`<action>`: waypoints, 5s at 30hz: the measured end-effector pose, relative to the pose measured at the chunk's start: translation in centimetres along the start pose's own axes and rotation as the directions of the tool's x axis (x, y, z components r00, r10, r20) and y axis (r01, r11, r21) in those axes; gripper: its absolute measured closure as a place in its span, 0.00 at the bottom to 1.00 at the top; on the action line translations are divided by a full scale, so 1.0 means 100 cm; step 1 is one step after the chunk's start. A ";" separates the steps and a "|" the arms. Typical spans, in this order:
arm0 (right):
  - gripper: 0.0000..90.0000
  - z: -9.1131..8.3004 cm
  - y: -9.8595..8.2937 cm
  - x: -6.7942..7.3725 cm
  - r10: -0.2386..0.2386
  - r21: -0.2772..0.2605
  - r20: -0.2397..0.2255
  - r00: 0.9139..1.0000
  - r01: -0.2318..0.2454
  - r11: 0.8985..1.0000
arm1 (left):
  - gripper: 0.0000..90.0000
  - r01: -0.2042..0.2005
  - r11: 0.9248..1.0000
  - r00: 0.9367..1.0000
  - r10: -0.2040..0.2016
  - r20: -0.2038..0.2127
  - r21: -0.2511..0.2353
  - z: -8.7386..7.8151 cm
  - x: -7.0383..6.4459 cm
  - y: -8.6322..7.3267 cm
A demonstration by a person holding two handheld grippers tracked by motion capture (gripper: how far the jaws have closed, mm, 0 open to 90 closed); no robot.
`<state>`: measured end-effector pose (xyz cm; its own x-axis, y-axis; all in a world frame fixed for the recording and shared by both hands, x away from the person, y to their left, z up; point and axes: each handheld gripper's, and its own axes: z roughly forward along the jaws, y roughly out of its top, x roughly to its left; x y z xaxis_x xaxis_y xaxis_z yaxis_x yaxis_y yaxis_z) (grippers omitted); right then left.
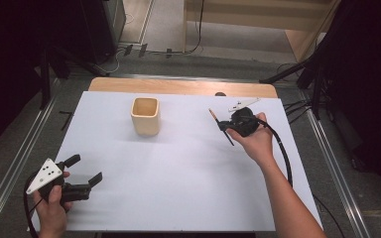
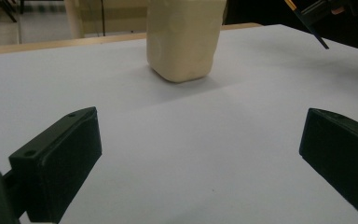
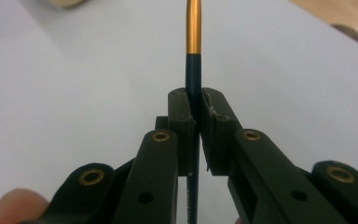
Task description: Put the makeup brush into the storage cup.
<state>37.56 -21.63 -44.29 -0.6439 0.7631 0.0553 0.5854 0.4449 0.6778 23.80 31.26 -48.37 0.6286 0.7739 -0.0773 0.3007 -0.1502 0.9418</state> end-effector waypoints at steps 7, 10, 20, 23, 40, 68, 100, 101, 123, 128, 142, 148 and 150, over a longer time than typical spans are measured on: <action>0.94 -0.010 0.002 0.009 0.021 -0.115 -0.026 0.999 -0.023 0.993 | 0.00 -0.013 1.000 1.000 0.013 0.004 0.002 0.005 -0.009 0.003; 0.94 -0.016 0.002 0.013 0.034 -0.183 -0.042 0.999 -0.041 0.982 | 0.00 -0.012 1.000 1.000 0.012 0.018 0.002 0.013 -0.016 0.005; 0.94 -0.031 -0.008 0.021 0.091 -0.338 -0.072 0.993 -0.111 0.935 | 0.00 -0.012 1.000 0.996 0.014 0.090 -0.017 0.047 -0.044 0.023; 0.94 -0.037 -0.010 0.027 0.094 -0.391 -0.085 0.992 -0.120 0.913 | 0.00 -0.024 1.000 0.993 0.026 0.114 -0.019 0.063 -0.054 0.035; 0.94 -0.051 -0.034 0.046 0.083 -0.529 -0.103 0.991 -0.125 0.839 | 0.00 -0.034 0.999 0.974 0.036 0.222 -0.013 0.121 -0.093 0.061; 0.94 -0.052 -0.046 0.072 0.032 -0.596 -0.182 0.983 -0.136 0.791 | 0.48 -0.022 1.000 0.939 0.015 0.345 0.017 0.185 -0.168 0.077; 0.94 -0.041 -0.046 0.090 0.006 -0.610 -0.210 0.978 -0.136 0.780 | 0.94 0.038 0.998 0.929 -0.053 0.366 0.048 0.204 -0.186 0.087; 0.94 -0.041 -0.046 0.090 0.009 -0.608 -0.212 0.977 -0.139 0.781 | 0.95 0.036 0.998 0.928 -0.053 0.370 0.054 0.204 -0.187 0.088; 0.94 -0.056 -0.037 0.087 0.065 -0.558 -0.189 0.980 -0.161 0.814 | 0.80 -0.012 0.999 0.930 -0.005 0.368 0.044 0.203 -0.194 0.087; 0.94 -0.055 -0.038 0.088 0.063 -0.565 -0.193 0.979 -0.164 0.809 | 0.83 -0.007 1.000 0.932 -0.003 0.363 0.026 0.203 -0.197 0.095; 0.67 -0.057 -0.037 0.091 0.041 -0.576 -0.184 0.982 -0.142 0.805 | 0.93 -0.035 0.999 0.926 0.027 0.376 0.014 0.205 -0.196 0.101; 0.30 -0.068 -0.042 0.082 0.051 -0.593 -0.143 0.988 -0.126 0.795 | 0.93 -0.034 0.999 0.932 0.026 0.362 0.016 0.201 -0.187 0.101; 0.10 -0.071 -0.045 0.081 0.071 -0.586 -0.104 0.992 -0.118 0.802 | 0.93 -0.035 0.999 0.934 0.027 0.355 0.016 0.199 -0.183 0.102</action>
<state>26.25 -20.80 -41.64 -0.6485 0.7399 0.1788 0.2572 -0.0081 0.9663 29.61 3.38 -43.90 0.8501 0.5007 -0.1629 0.2901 -0.1872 0.9385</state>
